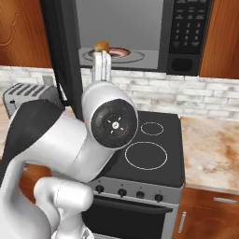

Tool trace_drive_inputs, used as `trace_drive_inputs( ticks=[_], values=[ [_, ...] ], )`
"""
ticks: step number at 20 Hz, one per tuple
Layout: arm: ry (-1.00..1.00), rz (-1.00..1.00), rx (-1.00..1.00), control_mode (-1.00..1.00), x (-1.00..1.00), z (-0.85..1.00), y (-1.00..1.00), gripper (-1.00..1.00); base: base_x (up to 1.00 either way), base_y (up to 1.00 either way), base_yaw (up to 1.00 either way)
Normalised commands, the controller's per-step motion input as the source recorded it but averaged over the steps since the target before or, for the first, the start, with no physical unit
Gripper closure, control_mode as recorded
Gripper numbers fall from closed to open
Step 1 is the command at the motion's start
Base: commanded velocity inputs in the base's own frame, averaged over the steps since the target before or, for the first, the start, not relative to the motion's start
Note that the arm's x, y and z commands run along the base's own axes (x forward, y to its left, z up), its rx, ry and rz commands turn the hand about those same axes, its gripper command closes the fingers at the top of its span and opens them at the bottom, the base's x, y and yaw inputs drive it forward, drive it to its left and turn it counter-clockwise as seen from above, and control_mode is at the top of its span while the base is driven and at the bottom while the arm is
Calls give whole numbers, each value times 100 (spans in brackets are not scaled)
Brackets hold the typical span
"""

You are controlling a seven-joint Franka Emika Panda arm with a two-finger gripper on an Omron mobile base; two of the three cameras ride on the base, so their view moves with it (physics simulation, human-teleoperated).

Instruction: Retrieve the reheated potato from the microwave, then place the potato, cheese, and condiment on the cutting board.

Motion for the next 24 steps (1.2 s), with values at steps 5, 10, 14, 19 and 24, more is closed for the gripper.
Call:
trace_drive_inputs(
  ticks=[5,10,14,19,24],
  values=[
    [-4,17,18,-100,53,-2,0,-100,0,0,0],
    [-12,26,2,-100,44,0,0,-100,0,0,0],
    [-9,22,0,-100,40,0,2,-100,0,0,0],
    [-8,13,0,-100,17,0,14,-100,0,0,0],
    [-8,6,-6,-100,0,0,31,-100,0,0,0]
  ],
)
